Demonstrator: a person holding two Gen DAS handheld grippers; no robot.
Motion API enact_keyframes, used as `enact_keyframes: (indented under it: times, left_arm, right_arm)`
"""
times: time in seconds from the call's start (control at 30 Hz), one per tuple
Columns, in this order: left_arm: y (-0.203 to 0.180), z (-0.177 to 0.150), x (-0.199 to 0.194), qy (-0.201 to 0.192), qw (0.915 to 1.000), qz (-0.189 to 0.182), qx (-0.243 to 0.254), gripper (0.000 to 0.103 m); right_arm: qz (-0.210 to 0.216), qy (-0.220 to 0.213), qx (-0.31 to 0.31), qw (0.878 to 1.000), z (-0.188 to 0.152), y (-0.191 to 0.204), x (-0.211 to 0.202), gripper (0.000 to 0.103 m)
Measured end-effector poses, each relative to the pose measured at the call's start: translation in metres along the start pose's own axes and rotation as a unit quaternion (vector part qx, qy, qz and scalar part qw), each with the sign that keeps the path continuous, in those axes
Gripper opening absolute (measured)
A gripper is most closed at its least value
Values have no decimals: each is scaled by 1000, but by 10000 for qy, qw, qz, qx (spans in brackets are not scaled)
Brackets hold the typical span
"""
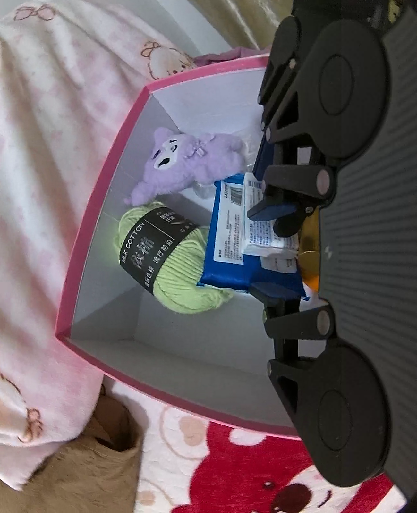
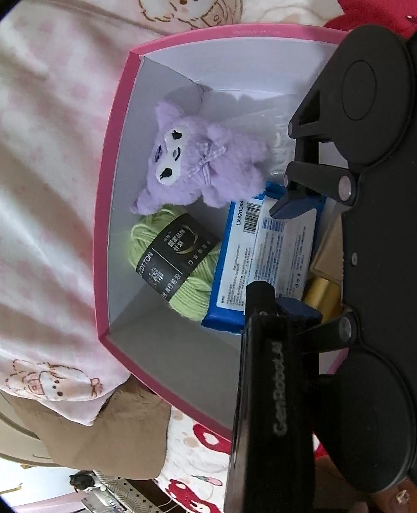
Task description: Organize objects
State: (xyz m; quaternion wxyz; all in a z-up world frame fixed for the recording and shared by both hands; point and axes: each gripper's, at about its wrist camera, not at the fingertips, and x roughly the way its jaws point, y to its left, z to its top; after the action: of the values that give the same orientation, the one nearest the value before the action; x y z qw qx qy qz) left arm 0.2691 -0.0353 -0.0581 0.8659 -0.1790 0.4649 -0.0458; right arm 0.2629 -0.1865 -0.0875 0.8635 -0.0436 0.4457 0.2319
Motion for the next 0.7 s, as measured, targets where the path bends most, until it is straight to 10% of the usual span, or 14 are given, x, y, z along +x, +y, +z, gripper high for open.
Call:
enact_keyframes:
  times: [0.47,0.7]
  left_arm:
    - [-22,-5,-96,-143,9990,121,398,78]
    - [-28,-22,-154,-151,9974,119,701,80]
  right_arm:
    - [-654,-231,-344,9970,-8,9,-131,72]
    - [-628,-617,-118,9960,-23,18,-196,77]
